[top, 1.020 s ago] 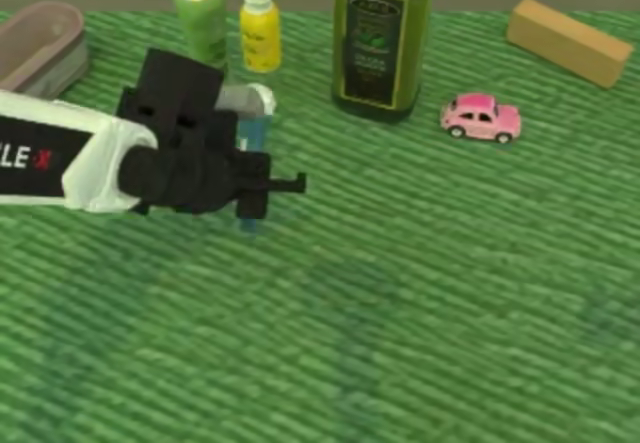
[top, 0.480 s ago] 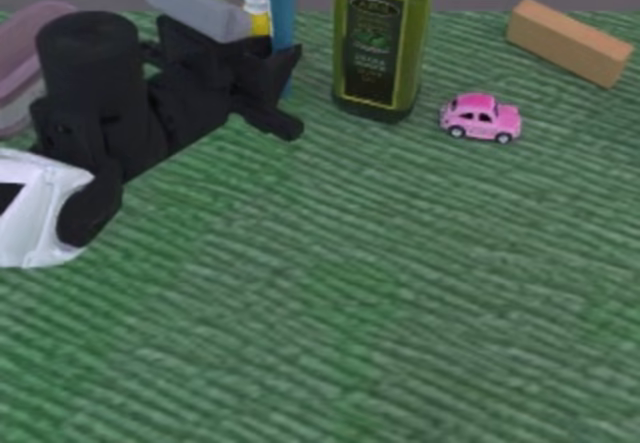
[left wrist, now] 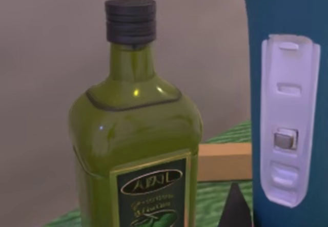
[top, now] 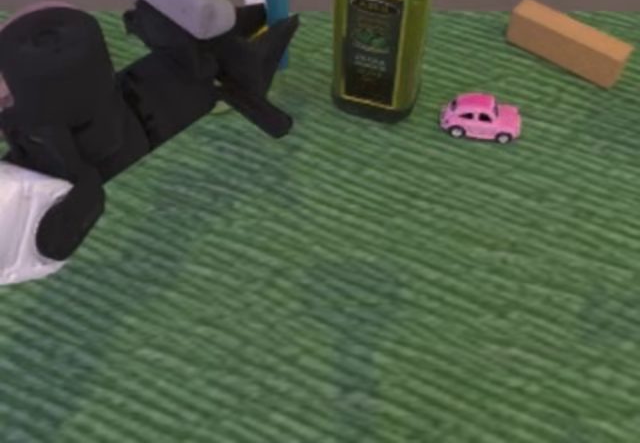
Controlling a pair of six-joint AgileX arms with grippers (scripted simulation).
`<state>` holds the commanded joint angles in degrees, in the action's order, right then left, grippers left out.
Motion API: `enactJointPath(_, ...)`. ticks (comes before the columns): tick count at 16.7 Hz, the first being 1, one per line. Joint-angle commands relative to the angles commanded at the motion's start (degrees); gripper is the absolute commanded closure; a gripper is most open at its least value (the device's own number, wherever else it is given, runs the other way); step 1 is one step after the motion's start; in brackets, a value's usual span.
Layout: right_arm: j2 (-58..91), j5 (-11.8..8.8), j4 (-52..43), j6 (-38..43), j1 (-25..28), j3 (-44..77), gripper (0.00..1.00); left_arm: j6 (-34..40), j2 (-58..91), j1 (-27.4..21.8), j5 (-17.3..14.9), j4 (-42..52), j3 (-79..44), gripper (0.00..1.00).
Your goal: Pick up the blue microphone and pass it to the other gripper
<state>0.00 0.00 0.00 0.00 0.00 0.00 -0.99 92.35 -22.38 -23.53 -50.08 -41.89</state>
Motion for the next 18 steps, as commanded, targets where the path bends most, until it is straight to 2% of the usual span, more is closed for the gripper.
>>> enactJointPath(2,0.00,0.00,0.00,0.00,0.00,0.00,0.00,-0.02,0.18,-0.49,0.32,0.03,-0.26,1.00)
enactJointPath(4,0.00,0.00,0.00,0.00,0.00,0.00,0.00,-0.03,-0.10,-2.44,2.46,-0.94,-0.12,1.00)
enactJointPath(10,0.00,0.00,0.00,0.00,0.00,0.00,0.00,0.81,-1.86,-12.55,13.51,-5.38,1.05,1.00)
enactJointPath(18,0.00,0.00,0.00,0.00,0.00,0.00,0.00,0.89,-2.08,-13.30,14.26,-5.76,1.13,1.00)
